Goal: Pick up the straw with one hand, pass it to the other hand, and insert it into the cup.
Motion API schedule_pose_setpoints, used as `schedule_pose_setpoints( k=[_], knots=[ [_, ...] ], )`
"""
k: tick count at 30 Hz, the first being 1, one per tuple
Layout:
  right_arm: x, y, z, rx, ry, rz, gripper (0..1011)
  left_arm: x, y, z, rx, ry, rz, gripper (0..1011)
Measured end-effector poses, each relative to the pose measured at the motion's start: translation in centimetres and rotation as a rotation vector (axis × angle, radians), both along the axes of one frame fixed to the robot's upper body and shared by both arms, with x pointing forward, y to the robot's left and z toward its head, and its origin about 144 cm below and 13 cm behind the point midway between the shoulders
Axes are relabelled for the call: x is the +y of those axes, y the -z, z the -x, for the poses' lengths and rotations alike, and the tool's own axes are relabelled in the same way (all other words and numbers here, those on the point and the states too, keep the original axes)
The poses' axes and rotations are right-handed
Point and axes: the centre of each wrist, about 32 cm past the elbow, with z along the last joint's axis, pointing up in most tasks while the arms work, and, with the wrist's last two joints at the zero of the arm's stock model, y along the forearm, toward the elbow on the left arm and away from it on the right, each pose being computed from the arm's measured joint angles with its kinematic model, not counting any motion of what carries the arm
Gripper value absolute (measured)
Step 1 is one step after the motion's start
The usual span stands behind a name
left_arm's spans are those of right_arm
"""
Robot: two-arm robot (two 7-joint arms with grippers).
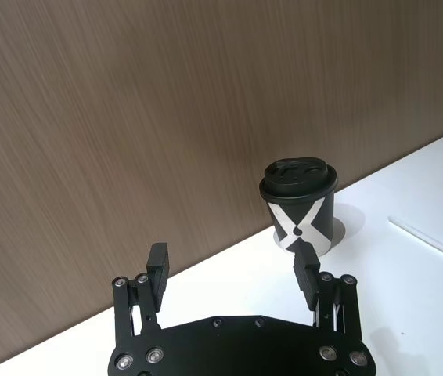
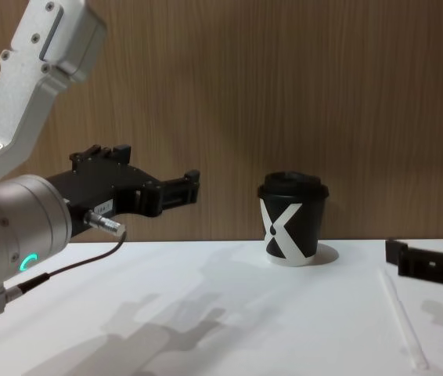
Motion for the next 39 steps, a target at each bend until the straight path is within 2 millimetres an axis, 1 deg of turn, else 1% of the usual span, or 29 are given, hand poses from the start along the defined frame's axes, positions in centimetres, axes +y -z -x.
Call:
schedule_pose_setpoints(
  k=[10,18,24,32,39],
  knots=[
    [0.09,0.47,-0.17,0.081,0.002,-0.026,1001,0.0,0.0,0.0,0.0,0.0,0.0,1000],
    [0.36,0.4,-0.34,0.165,0.028,-0.073,1001,0.0,0.0,0.0,0.0,0.0,0.0,1000],
    [0.43,0.26,-0.41,0.196,0.028,-0.079,1001,0.0,0.0,0.0,0.0,0.0,0.0,1000],
    [0.25,0.19,-0.4,0.203,-0.002,-0.039,1001,0.0,0.0,0.0,0.0,0.0,0.0,1001],
    [-0.16,0.28,-0.3,0.182,-0.044,0.038,1001,0.0,0.0,0.0,0.0,0.0,0.0,1000]
  ],
)
